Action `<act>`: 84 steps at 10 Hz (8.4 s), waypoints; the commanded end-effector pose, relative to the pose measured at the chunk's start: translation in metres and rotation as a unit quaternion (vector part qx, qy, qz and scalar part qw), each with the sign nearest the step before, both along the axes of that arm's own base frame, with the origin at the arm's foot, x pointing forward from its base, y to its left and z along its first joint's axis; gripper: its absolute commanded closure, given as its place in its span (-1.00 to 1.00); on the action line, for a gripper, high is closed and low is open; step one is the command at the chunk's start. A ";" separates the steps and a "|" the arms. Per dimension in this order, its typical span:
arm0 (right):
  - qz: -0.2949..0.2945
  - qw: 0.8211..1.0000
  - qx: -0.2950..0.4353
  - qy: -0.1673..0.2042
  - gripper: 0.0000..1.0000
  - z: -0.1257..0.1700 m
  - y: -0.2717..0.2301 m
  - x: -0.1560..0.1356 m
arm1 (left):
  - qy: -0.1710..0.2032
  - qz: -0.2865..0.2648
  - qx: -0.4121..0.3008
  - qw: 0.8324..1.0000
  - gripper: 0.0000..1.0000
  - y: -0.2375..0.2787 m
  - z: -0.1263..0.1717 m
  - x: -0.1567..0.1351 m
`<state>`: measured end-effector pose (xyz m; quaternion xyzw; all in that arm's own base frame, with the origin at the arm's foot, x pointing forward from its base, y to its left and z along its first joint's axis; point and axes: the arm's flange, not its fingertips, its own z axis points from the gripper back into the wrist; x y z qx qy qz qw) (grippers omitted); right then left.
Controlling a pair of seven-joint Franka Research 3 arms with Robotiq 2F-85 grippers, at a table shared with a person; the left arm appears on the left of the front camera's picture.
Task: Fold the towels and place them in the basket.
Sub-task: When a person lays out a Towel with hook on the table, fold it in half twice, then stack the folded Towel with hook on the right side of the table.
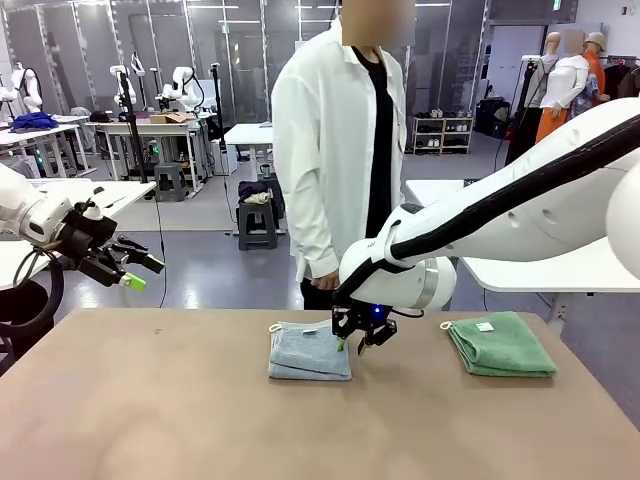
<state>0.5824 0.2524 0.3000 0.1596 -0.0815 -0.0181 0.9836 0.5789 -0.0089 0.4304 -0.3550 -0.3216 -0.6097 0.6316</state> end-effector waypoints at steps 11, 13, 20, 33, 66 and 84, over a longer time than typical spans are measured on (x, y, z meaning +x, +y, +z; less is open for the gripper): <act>-0.007 0.999 0.037 0.002 0.05 -0.013 0.002 0.010 | 0.000 0.000 -0.001 1.000 -1.00 -0.001 0.000 -0.003; -0.007 0.999 0.037 0.002 0.05 -0.013 0.002 0.010 | 0.000 0.000 -0.001 1.000 -1.00 -0.001 0.000 -0.003; -0.013 0.999 0.028 -0.010 0.44 -0.009 0.004 0.008 | 0.000 0.000 -0.001 1.000 -1.00 -0.001 0.000 -0.003; 0.032 0.999 0.019 0.003 0.91 0.045 -0.042 -0.007 | 0.000 0.000 -0.001 1.000 -1.00 -0.001 0.000 -0.003; 0.137 0.979 0.151 0.012 0.50 0.085 -0.416 0.077 | 0.000 0.000 -0.001 1.000 -1.00 -0.001 0.000 -0.003; 0.087 0.977 -0.106 -0.162 -0.77 0.393 -0.273 -0.272 | 0.000 0.000 -0.001 1.000 -1.00 -0.001 0.000 -0.003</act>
